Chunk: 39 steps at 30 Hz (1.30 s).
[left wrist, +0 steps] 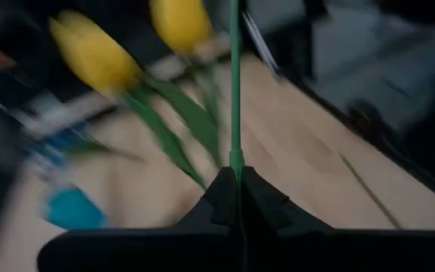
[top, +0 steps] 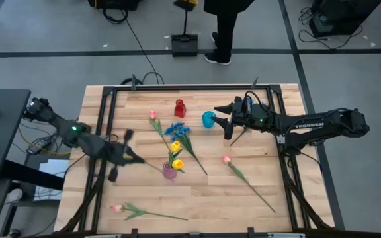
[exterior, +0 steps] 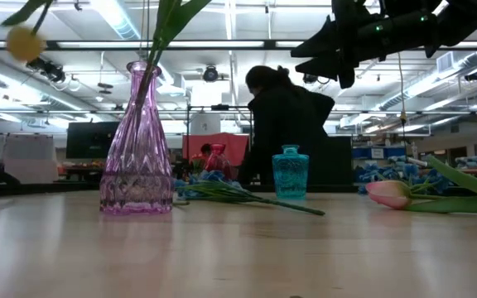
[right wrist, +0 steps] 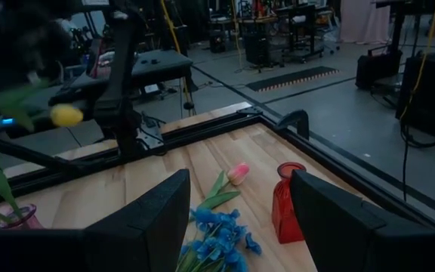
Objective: Sort flowers into vase by color
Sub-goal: Put the yellow tulip into the purple vase
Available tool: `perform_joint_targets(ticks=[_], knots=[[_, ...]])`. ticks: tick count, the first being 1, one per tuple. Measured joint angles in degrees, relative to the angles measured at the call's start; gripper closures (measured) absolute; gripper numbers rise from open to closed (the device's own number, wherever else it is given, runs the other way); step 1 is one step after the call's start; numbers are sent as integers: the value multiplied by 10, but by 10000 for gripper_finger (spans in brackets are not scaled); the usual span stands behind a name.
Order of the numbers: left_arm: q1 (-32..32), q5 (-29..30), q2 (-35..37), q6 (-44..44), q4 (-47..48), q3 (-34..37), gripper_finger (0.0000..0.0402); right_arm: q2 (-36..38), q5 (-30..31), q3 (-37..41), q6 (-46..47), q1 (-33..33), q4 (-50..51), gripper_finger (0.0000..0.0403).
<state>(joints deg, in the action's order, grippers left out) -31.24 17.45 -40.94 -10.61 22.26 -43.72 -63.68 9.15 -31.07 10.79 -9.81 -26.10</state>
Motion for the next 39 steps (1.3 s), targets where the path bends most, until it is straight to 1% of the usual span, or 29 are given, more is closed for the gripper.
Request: perform_joint_targets(ticks=[2,4,7,11,13,15,19,23,27,30,33,39], knots=[[0,40,34,-18,-20,0,392,0,0,0,0,0,0,164],[0,96,57,-30,-22,0,392,0,0,0,0,0,-3,164],[1,203,73,-26,-8,0,392,0,0,0,-2,0,-9,164],[1,350,72,-13,10,0,392,0,0,0,-7,0,-20,164],[6,397,68,-12,16,0,392,0,0,0,-14,0,-23,164],[19,413,67,-10,31,0,392,0,0,0,-15,0,-24,164],[57,397,56,28,85,0,392,-10,0,0,-17,0,-31,164],[106,346,37,77,137,0,392,-38,-2,0,-18,0,-57,164],[170,288,13,97,152,0,392,-74,-5,0,-19,0,-90,164],[219,240,-13,92,150,0,392,-93,-18,0,-19,0,-106,164],[266,200,-49,76,155,0,392,-95,-25,0,-24,0,-105,164],[348,126,-141,10,164,0,392,-66,-25,0,-65,0,-109,164]])
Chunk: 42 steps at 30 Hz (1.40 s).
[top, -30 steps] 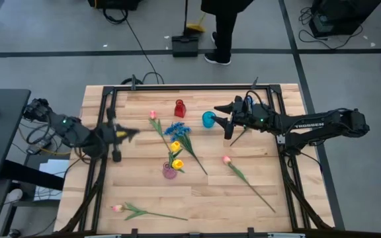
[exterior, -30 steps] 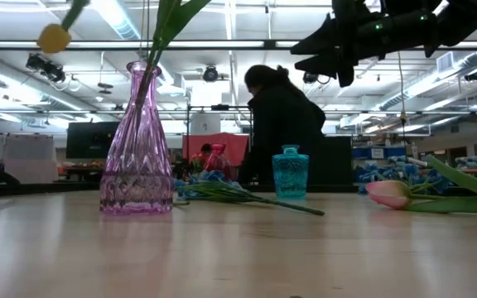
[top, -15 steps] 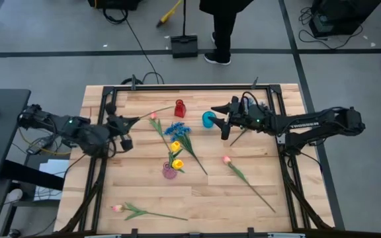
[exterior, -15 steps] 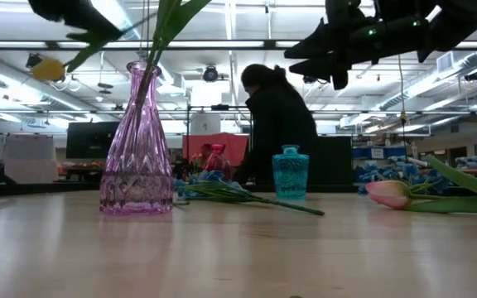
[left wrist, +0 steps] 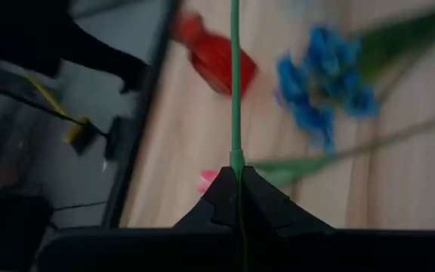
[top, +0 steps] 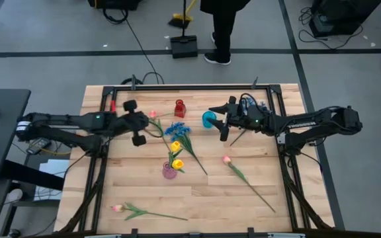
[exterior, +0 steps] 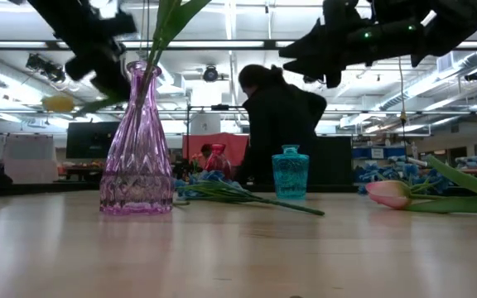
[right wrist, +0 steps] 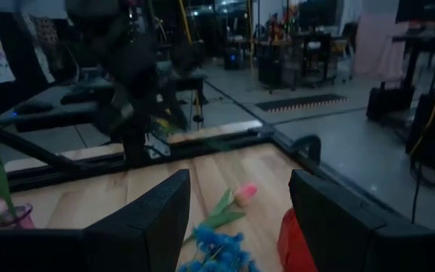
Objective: Sort flowers into vase by color
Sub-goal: Put the yellow tulip into the purple vase
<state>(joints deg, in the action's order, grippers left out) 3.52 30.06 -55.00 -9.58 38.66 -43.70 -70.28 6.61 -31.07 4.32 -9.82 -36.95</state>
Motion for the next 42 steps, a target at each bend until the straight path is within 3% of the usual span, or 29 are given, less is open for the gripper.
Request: perform_joint_targets(ticks=[3,16,25,31,37,42], knots=[[19,-29,-46,-51,5,0,392,9,0,0,-16,0,1,164],[21,-56,-177,-296,11,0,392,11,-1,0,-67,-9,6,164],[20,-68,-211,-371,-5,0,379,11,-2,0,-71,-9,8,164],[20,-50,-211,-483,0,0,358,11,-3,0,-71,-9,1,164],[32,-28,-211,-460,-57,0,351,10,-3,0,-70,-9,-3,164],[32,-23,-211,-457,-60,0,298,10,-3,0,-70,-9,-3,164]])
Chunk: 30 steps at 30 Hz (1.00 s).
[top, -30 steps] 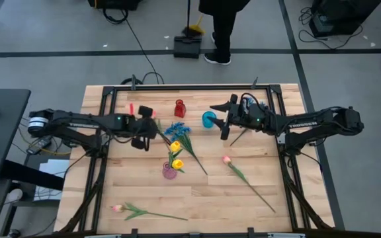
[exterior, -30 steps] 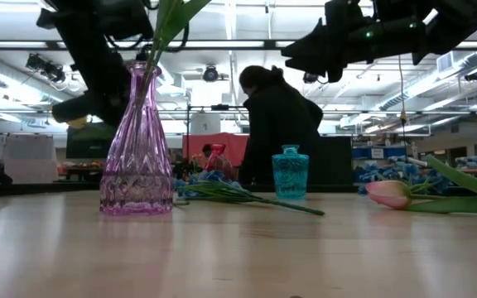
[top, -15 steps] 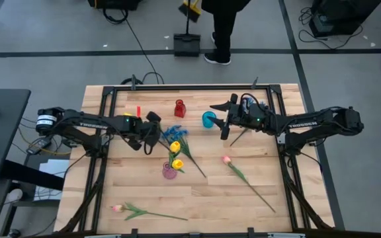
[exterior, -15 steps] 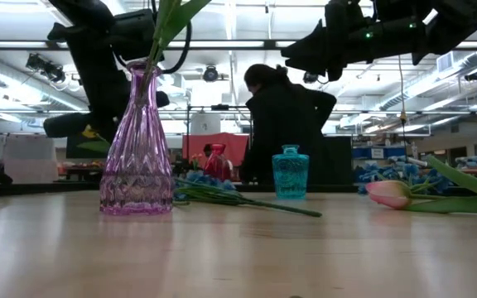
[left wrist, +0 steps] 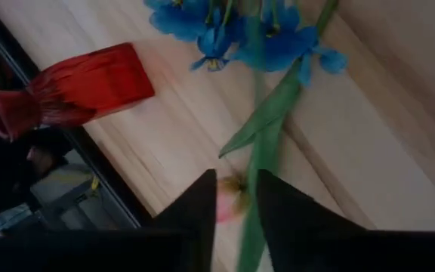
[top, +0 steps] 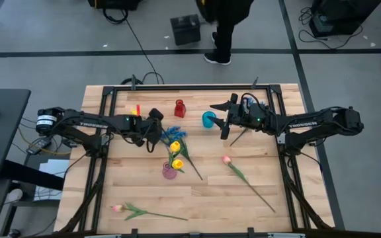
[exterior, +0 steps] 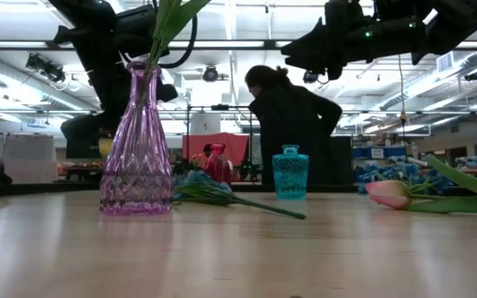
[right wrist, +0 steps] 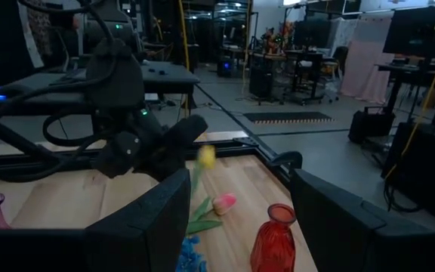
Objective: Sort flowers into vase by color
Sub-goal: Put the yellow tulip into the purple vase
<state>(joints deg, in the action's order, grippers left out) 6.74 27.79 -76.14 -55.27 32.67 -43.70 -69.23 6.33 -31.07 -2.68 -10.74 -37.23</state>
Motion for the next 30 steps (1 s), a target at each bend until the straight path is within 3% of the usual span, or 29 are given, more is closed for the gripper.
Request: perform_joint_targets(ticks=[6,11,19,23,27,30], knots=[[0,56,0,55,0,0,207,0,0,0,0,0,0,164],[-1,95,14,210,5,-9,174,0,0,0,-1,0,3,164],[1,27,148,444,6,-10,199,0,-1,15,1,0,0,164],[1,-25,205,628,-1,-2,209,0,-15,24,12,2,-11,164],[1,-74,212,848,3,-1,214,0,-34,31,14,2,-25,164],[-1,-143,185,970,8,-1,218,0,-34,36,13,2,-52,164]])
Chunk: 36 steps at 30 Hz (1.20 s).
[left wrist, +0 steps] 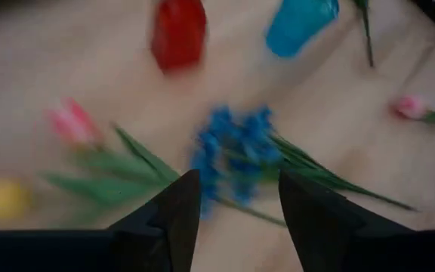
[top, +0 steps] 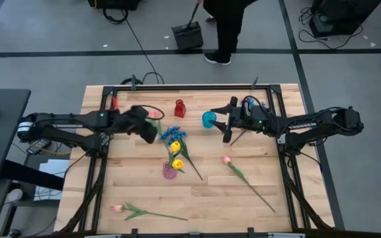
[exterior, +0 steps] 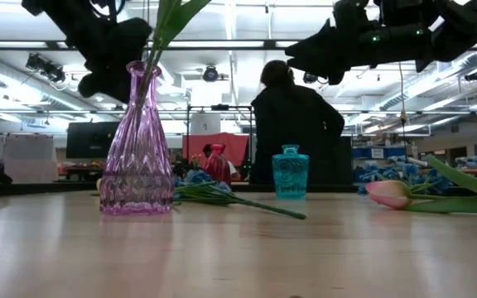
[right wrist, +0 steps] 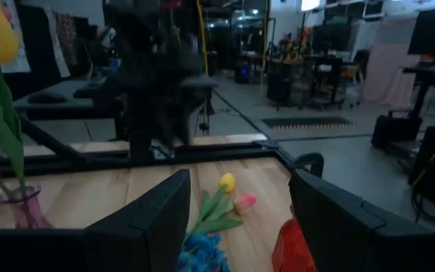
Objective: Sort flowers into vase by color
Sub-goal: Put the yellow tulip into the purple vase
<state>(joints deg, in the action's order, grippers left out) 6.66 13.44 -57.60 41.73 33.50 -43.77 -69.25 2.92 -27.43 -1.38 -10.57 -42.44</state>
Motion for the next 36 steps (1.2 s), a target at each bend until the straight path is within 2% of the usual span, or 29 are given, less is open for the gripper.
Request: perform_joint_targets(ticks=[3,6,11,17,22,28,33,36], knots=[[0,-41,-39,93,27,1,222,0,0,7,-4,0,-19,164],[1,-53,-80,156,39,2,225,0,0,12,-14,0,-28,164],[19,-76,-129,171,8,2,225,0,0,17,-28,0,-28,164],[46,-69,-145,176,23,2,226,0,-19,17,-38,0,-25,164],[73,-64,-144,237,-31,43,227,0,-28,17,-44,0,-25,164],[80,-64,-144,333,-130,103,228,0,-26,16,-86,-3,22,164],[80,-60,-155,383,-164,115,228,0,-33,16,-93,-10,26,164],[80,-62,-177,405,-183,115,228,0,-58,16,-98,-9,26,164]])
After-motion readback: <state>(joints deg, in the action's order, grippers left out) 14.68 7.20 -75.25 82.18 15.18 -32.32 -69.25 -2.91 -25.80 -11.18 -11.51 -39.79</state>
